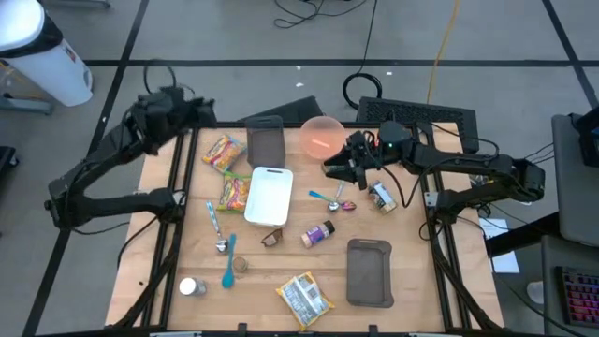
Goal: Pick & Place Food Item
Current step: Put blue noodle pack into the bottom black transparent bin
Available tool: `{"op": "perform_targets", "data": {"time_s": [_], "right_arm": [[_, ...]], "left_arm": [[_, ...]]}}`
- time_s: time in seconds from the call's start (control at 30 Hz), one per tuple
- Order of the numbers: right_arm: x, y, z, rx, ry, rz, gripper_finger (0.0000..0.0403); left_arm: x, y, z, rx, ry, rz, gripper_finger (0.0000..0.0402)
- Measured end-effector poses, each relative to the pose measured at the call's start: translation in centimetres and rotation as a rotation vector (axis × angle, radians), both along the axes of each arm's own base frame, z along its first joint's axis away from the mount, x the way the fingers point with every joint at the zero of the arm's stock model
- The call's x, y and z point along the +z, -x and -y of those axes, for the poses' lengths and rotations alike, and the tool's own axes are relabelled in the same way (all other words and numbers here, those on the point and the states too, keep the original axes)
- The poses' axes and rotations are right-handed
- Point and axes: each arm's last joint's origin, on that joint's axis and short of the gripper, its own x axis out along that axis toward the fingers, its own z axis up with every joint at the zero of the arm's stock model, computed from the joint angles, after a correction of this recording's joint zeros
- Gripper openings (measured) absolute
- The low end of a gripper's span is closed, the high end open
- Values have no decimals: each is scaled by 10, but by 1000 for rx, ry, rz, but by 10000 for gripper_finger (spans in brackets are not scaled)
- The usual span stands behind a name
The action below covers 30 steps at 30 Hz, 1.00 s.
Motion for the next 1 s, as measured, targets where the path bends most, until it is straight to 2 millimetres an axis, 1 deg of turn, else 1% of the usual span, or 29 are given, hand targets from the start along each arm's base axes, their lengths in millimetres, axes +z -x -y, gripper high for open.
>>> {"op": "perform_targets", "data": {"time_s": [0.07,0.2,0.3,0.43,0.57,0.73,0.9,1.0], "right_arm": [[1,0,4,-50,20,11,242],[5,3,13,-136,-7,46,243],[6,5,18,-158,-45,48,242],[6,7,24,-181,-81,47,242],[6,8,26,-194,-123,43,243],[6,8,26,-195,-154,41,242],[4,7,26,-201,-180,31,242],[5,7,26,-203,-204,33,240]], "left_arm": [[5,5,-11,42,24,-33,182],[3,8,-39,-42,104,-110,182],[-10,8,-65,-100,201,-107,182],[-32,10,-101,-158,350,-75,182],[-54,12,-130,-195,437,-91,182],[-77,14,-153,-195,501,-163,182],[-99,15,-167,-189,584,-238,182],[-107,14,-174,-172,645,-318,182]]}}
